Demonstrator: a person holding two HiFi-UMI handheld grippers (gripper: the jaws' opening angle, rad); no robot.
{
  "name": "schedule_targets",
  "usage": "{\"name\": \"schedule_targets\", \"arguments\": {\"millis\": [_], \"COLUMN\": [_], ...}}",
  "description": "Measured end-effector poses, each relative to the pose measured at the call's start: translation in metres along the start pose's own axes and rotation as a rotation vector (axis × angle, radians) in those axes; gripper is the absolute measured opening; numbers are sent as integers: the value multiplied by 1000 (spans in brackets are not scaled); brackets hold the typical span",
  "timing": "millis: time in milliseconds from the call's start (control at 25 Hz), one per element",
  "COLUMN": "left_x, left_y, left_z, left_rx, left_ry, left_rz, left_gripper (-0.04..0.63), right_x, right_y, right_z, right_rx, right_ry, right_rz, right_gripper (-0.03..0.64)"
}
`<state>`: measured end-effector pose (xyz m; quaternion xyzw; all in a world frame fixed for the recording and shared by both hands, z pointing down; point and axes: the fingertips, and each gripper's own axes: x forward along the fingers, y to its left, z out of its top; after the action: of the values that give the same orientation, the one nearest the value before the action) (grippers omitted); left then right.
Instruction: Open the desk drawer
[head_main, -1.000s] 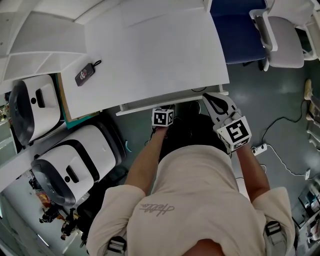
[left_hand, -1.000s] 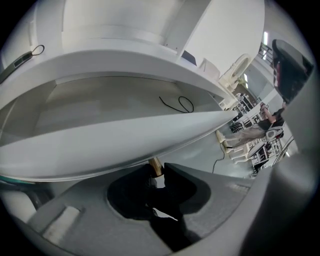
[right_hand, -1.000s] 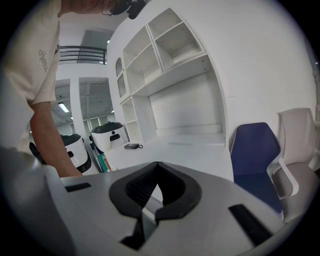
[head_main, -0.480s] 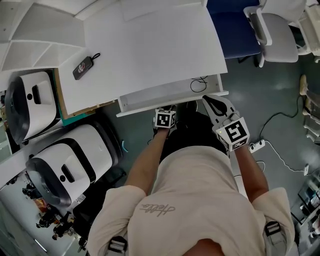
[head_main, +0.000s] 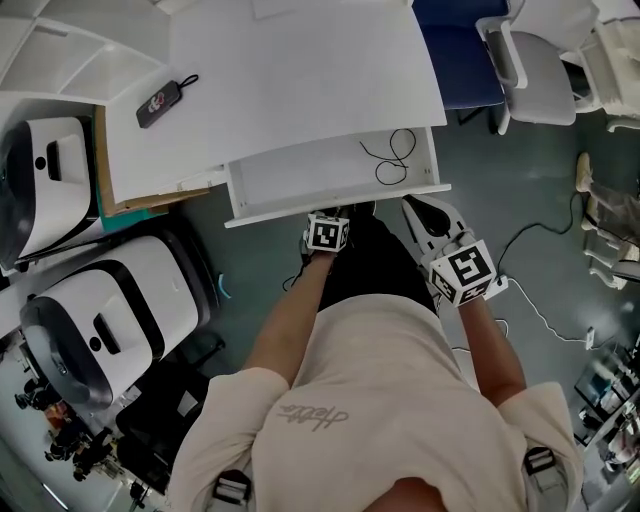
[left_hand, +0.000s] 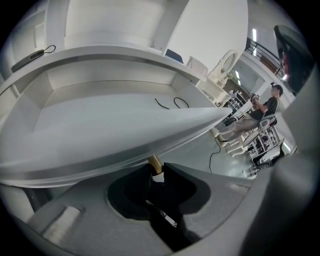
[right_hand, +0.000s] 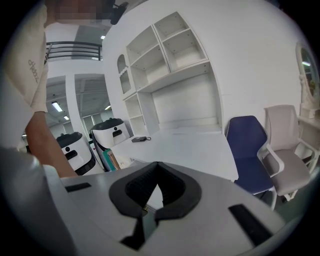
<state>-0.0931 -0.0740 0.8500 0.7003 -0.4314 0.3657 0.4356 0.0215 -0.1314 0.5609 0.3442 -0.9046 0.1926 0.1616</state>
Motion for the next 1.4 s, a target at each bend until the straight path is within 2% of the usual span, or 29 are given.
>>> {"name": "schedule_targets", "arguments": {"millis": [200, 520, 920, 1240, 1400], "left_x": [1, -10, -14, -17, -14], "left_y": [-6, -15, -25, -25, -26], "left_z": [-11, -37, -52, -58, -60], "left_rx": [13, 45, 38, 42, 4], "left_ry": [-34, -28, -28, -52, -63], "left_rz": [-20, -46, -80, -39, -38], "left_gripper": [86, 86, 84, 81, 81], "right_x": [-12, -20, -26, -31, -42], "right_y": [25, 66, 85, 92, 88], "right_z": [-7, -4, -13, -17, -20], "right_rx": [-16, -17, -35, -45, -51], "right_ry": [15, 2, 49, 45, 35], "right_rz": [-8, -22, -16, 32, 49], "right_gripper": [-3, -3, -2, -3, -3]}}
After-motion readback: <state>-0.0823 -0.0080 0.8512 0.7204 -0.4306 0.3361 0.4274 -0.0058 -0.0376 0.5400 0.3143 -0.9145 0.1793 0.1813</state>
